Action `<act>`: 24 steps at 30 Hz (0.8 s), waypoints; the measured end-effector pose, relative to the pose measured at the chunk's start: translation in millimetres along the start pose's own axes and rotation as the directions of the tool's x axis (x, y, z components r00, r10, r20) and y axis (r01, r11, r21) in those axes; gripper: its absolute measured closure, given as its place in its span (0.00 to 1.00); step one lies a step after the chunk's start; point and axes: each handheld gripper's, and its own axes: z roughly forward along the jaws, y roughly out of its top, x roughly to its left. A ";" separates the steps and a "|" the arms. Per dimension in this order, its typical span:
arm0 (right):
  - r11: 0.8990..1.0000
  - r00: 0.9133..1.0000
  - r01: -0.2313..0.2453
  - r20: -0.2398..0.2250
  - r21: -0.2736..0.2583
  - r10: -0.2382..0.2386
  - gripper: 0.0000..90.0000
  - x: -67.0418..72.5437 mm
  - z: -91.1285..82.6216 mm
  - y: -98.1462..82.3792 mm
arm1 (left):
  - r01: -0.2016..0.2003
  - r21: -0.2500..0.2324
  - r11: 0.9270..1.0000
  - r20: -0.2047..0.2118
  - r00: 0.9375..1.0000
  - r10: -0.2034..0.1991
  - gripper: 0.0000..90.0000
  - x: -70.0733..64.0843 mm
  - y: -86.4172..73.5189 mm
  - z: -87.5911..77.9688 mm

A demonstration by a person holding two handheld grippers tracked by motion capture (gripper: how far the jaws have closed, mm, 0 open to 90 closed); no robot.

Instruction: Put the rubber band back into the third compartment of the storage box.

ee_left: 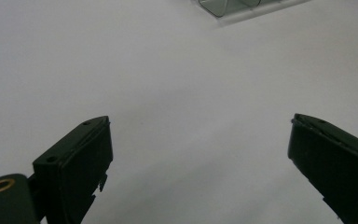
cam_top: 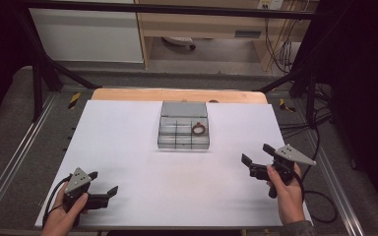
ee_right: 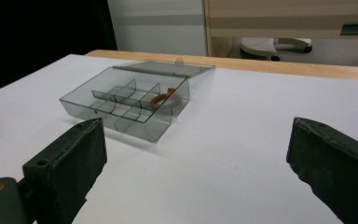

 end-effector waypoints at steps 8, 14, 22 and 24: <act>1.000 1.000 0.013 -0.010 0.019 -0.013 0.05 9.2 -1.2 -15.9 | 0.028 -0.030 0.999 -0.009 1.000 -0.028 0.07 3.9 0.8 -3.8; 1.000 0.999 0.016 -0.040 0.027 -0.015 0.04 15.9 2.3 -23.1 | 0.029 -0.036 0.999 0.001 1.000 -0.029 0.07 4.9 1.1 -2.8; 0.993 0.994 0.048 -0.099 0.112 -0.037 0.04 23.2 22.9 -42.0 | 0.043 -0.055 0.998 -0.013 0.999 -0.043 0.07 6.5 0.7 -6.6; 0.991 0.994 0.044 -0.110 0.125 -0.030 0.04 24.2 27.8 -44.1 | 0.048 -0.056 0.997 -0.019 0.999 -0.049 0.07 7.8 0.2 -7.2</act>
